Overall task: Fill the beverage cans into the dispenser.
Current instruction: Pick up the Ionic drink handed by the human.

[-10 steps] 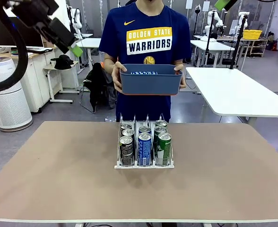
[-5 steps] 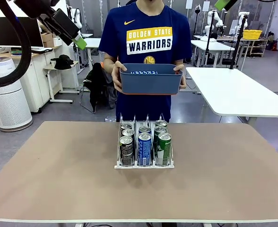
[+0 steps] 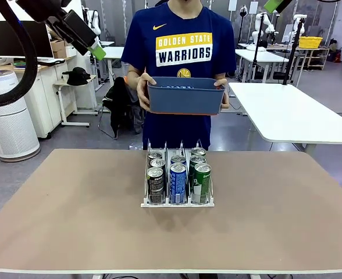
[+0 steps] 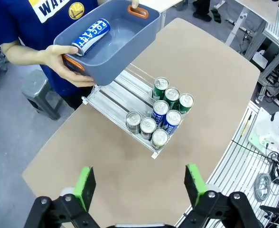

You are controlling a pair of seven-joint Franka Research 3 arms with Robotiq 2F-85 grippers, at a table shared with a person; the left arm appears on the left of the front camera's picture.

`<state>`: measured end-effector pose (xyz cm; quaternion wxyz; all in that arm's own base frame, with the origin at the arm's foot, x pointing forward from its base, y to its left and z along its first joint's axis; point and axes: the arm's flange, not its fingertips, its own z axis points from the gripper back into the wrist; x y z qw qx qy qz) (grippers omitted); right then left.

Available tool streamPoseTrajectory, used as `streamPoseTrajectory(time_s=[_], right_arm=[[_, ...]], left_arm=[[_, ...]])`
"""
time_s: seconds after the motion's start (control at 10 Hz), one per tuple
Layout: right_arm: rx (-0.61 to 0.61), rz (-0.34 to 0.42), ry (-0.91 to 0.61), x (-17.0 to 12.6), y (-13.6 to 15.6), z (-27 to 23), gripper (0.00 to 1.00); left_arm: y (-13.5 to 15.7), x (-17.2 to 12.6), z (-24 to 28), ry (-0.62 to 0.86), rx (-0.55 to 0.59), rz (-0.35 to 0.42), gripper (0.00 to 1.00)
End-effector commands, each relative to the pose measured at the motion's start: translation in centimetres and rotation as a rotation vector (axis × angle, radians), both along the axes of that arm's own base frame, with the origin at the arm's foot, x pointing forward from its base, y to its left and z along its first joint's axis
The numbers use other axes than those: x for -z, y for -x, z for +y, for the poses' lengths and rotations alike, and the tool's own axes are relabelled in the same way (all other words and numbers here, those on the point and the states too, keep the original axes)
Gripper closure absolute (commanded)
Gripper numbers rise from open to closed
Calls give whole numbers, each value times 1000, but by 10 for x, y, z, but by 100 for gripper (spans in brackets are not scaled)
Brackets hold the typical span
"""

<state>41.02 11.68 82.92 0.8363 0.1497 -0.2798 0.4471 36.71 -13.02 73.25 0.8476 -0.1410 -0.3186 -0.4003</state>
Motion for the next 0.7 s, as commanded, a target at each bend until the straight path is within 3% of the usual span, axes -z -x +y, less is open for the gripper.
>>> streamPoseTrajectory(time_s=[0.0, 0.6], right_arm=[[0, 2, 0, 1, 3, -1, 0], [0, 2, 0, 1, 3, -1, 0]], left_arm=[[-4, -14, 7, 19, 6, -33, 0], [3, -23, 1, 15, -2, -47, 0]])
